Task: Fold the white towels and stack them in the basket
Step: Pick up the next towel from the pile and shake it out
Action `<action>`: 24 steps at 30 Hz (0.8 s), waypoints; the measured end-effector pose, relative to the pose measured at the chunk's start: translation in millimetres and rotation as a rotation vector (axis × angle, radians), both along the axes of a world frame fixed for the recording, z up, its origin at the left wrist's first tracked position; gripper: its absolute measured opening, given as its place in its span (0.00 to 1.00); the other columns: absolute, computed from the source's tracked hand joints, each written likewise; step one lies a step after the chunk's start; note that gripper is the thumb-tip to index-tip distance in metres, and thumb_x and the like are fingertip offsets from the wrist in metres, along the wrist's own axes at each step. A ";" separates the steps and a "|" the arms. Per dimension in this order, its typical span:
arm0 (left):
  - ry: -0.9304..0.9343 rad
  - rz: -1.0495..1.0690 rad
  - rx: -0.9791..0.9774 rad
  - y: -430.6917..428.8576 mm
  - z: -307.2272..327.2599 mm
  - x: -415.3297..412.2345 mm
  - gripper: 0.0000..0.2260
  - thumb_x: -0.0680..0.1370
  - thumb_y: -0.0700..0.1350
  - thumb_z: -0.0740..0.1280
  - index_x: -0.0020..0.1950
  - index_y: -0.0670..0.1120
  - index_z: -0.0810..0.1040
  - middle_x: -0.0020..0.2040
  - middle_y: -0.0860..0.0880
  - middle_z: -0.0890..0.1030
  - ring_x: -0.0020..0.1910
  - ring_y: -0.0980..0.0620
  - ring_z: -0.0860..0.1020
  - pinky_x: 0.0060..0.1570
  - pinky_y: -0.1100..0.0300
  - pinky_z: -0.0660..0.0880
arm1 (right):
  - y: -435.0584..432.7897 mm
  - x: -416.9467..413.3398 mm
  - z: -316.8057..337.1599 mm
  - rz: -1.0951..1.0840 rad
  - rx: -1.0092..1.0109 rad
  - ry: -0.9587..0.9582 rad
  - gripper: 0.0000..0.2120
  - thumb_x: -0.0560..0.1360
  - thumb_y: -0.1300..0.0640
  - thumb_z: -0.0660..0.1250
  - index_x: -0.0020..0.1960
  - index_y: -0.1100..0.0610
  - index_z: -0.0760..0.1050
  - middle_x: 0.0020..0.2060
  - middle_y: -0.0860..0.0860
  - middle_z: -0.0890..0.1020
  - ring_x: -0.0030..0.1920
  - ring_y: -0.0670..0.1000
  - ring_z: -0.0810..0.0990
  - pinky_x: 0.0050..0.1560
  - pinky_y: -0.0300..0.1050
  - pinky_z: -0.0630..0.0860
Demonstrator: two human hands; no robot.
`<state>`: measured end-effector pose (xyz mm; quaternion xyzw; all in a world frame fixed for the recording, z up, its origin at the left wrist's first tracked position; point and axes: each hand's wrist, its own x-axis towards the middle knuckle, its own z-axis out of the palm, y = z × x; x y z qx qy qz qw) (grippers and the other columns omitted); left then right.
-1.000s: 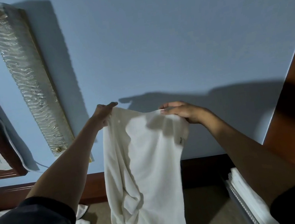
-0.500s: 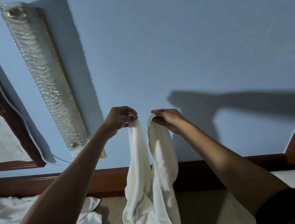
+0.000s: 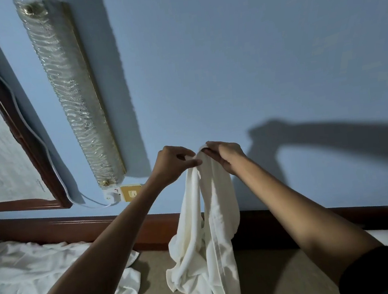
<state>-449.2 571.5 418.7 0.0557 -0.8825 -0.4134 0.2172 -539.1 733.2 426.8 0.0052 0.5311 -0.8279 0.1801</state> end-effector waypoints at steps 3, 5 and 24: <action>0.025 0.018 -0.028 10.3 -4.6 -0.9 0.04 0.77 0.45 0.76 0.48 0.46 0.88 0.40 0.49 0.86 0.35 0.55 0.80 0.34 0.66 0.73 | 7.6 0.5 -2.2 0.019 -0.001 -0.009 0.02 0.75 0.71 0.71 0.47 0.67 0.82 0.44 0.59 0.85 0.40 0.52 0.86 0.44 0.40 0.84; 0.015 0.018 -0.018 12.7 -9.1 -0.5 0.04 0.78 0.46 0.74 0.49 0.47 0.88 0.40 0.51 0.86 0.36 0.58 0.80 0.36 0.65 0.75 | 13.0 -0.1 -7.5 0.042 0.011 -0.006 0.02 0.76 0.71 0.71 0.48 0.68 0.82 0.45 0.59 0.85 0.41 0.53 0.87 0.46 0.41 0.84; -0.059 0.069 -0.060 17.5 -21.6 36.9 0.08 0.80 0.37 0.70 0.53 0.47 0.87 0.46 0.51 0.86 0.44 0.55 0.83 0.40 0.66 0.77 | 54.1 43.5 -91.4 0.289 0.853 0.768 0.19 0.75 0.41 0.73 0.40 0.56 0.76 0.41 0.46 0.76 0.39 0.44 0.73 0.44 0.38 0.67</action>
